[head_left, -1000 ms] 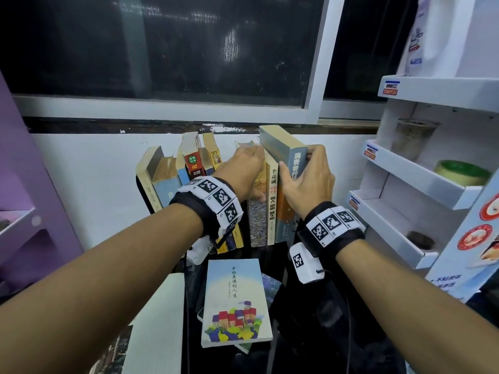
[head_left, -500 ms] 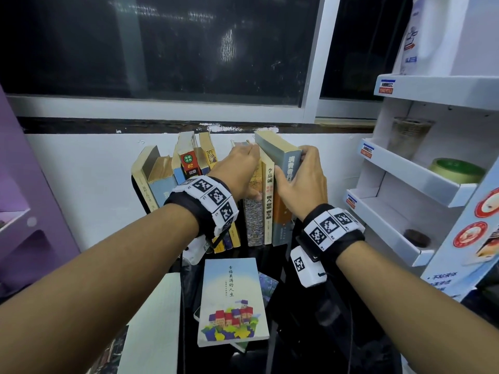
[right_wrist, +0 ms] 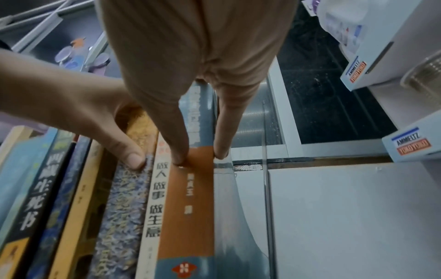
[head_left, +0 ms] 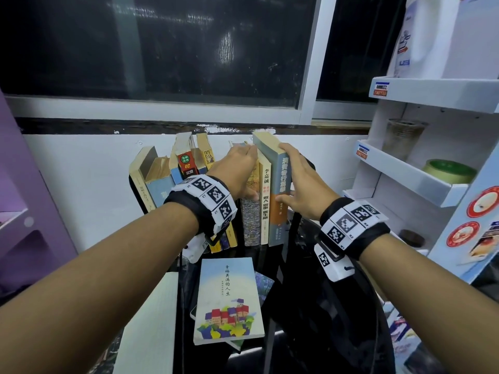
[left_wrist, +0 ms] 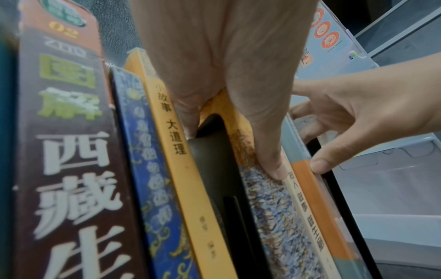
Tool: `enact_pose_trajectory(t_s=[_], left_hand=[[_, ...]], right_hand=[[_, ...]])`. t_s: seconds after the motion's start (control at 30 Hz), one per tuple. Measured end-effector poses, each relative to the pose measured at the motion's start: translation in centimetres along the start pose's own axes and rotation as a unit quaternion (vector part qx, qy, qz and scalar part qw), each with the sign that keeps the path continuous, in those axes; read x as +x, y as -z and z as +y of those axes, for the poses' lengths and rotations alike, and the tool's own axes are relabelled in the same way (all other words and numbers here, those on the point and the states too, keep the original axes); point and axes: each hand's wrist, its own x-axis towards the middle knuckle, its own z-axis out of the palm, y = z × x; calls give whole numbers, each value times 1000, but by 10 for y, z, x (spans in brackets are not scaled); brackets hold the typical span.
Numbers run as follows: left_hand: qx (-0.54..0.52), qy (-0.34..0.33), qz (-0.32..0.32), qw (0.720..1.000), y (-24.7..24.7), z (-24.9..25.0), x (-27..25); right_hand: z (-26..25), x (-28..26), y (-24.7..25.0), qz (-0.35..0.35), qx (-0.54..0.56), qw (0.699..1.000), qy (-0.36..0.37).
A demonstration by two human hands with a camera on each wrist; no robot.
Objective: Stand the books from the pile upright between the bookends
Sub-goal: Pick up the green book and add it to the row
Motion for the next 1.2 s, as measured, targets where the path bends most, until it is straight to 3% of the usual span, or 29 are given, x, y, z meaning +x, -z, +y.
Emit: enact_pose_trajectory(t_s=[0.33, 0.83, 1.2], left_hand=[[10, -5, 8, 1000, -1, -1, 2], [14, 0, -24, 1000, 12, 1, -2], [-19, -11, 3, 1000, 39, 0, -83]], right_hand=[[3, 8, -13, 49, -29, 998, 2], [-14, 1, -2, 28, -101, 994, -24], [-61, -37, 18, 13, -129, 991, -11]])
